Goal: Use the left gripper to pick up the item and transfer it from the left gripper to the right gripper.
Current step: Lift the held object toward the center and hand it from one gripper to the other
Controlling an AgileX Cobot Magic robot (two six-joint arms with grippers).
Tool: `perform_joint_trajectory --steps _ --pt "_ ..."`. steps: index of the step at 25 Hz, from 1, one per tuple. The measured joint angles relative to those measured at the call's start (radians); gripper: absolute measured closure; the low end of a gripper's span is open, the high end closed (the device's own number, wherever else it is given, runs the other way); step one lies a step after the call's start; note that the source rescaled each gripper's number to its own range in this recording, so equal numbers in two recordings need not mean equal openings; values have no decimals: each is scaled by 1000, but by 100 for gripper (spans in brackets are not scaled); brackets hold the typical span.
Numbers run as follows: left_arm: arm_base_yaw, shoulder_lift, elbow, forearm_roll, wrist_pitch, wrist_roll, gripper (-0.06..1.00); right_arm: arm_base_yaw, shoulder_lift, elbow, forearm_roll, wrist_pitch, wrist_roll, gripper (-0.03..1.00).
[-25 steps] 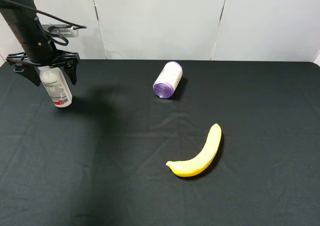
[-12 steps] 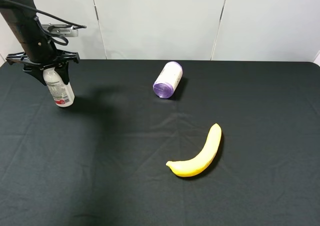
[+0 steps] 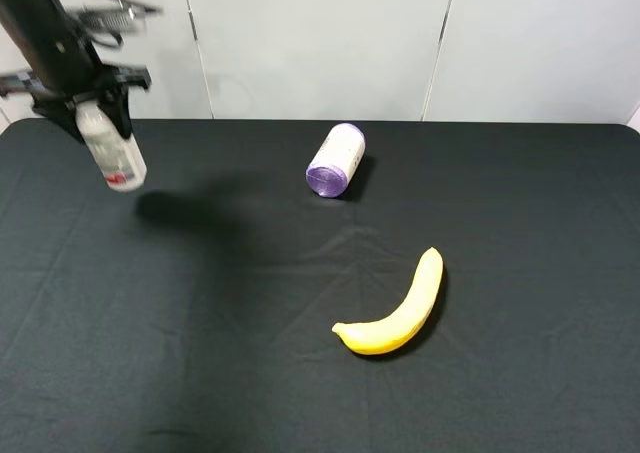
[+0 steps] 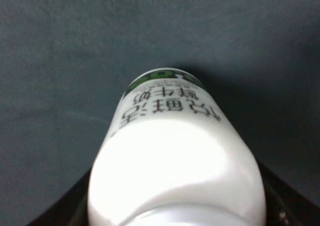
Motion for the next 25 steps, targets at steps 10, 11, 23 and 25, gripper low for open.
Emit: perform_joint_trajectory --steps 10,11,23,25 --pt "0 -83 -9 -236 98 133 94 0 0 0 0 0 0 -3" --pt "0 -85 -9 -278 107 155 94 0 0 0 0 0 0 -3" --pt "-172 -88 -9 -420 136 292 94 0 0 0 0 0 0 -3" --pt "-217 -88 -9 -438 136 313 94 0 0 0 0 0 0 -3"
